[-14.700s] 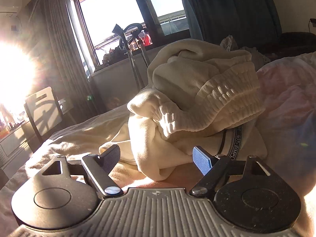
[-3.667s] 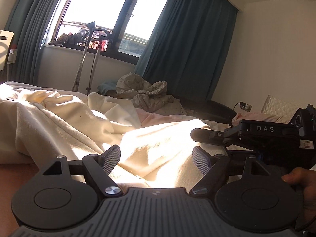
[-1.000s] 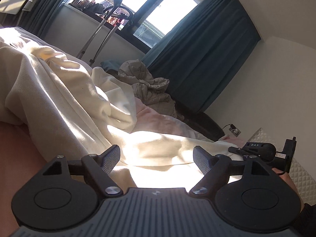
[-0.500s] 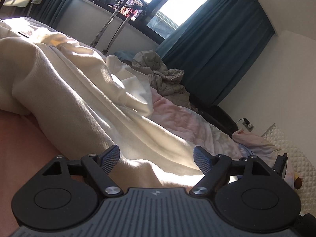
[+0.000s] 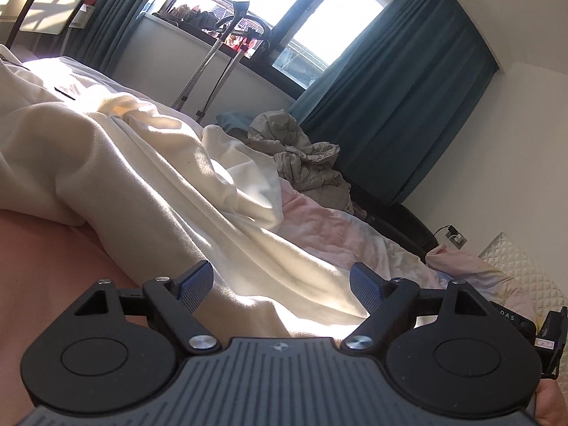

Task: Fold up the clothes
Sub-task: 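Grasp the pant leg cuff with the right gripper and pull it straight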

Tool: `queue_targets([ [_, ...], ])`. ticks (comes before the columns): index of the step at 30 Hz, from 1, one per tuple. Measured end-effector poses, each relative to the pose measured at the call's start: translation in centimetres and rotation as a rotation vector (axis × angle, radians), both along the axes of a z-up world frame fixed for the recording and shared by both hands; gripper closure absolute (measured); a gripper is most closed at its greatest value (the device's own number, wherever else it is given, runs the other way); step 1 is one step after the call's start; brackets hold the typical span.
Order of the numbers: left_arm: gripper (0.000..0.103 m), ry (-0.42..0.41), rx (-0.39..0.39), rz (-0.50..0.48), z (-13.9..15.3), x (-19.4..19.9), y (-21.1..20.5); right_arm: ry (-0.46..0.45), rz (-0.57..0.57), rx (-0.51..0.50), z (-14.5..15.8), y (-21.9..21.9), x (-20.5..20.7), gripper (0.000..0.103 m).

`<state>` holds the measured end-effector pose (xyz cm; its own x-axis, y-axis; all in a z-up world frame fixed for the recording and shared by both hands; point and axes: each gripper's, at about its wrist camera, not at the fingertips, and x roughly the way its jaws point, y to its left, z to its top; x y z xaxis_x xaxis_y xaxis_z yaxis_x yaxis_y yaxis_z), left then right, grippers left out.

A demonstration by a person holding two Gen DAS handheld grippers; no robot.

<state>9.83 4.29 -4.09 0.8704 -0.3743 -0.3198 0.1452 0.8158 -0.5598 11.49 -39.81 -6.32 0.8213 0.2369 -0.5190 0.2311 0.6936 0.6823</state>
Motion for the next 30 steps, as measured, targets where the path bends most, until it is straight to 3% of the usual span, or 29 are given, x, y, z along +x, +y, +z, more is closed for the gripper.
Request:
queue_targets([
  [3,0.016,-0.002,-0.005,0.019,0.1,-0.3,0.4,0.091,-0.007,0.143,-2.3,0.0,0.6,0.029],
  [8,0.016,0.022,-0.051,0.041,-0.2,0.0,1.2,0.129,-0.075,0.314,-4.9,-0.3,1.9,0.029],
  [14,0.016,0.050,-0.076,0.060,-0.7,0.6,1.7,0.099,-0.231,0.351,-7.1,-1.8,4.5,0.030],
  [17,0.016,0.059,-0.088,0.069,-1.0,0.9,1.9,0.061,-0.298,0.363,-7.6,-3.0,5.1,0.040],
  [20,0.016,0.065,-0.097,0.071,-1.2,1.2,1.9,0.026,-0.352,0.400,-7.4,-4.1,5.3,0.071],
  [21,0.016,0.067,-0.099,0.071,-1.2,1.2,2.0,0.010,-0.363,0.411,-7.2,-4.4,5.3,0.088],
  [26,0.016,0.077,-0.120,0.071,-1.4,1.4,2.3,-0.161,-0.314,0.302,-1.4,-4.1,5.0,0.093],
  [28,0.016,0.076,-0.122,0.076,-1.4,1.3,2.5,-0.228,-0.302,0.185,0.9,-4.2,4.7,0.093],
  [30,0.016,0.079,-0.135,0.078,-1.4,1.3,2.7,-0.222,-0.319,0.152,1.1,-5.1,4.5,0.093],
])
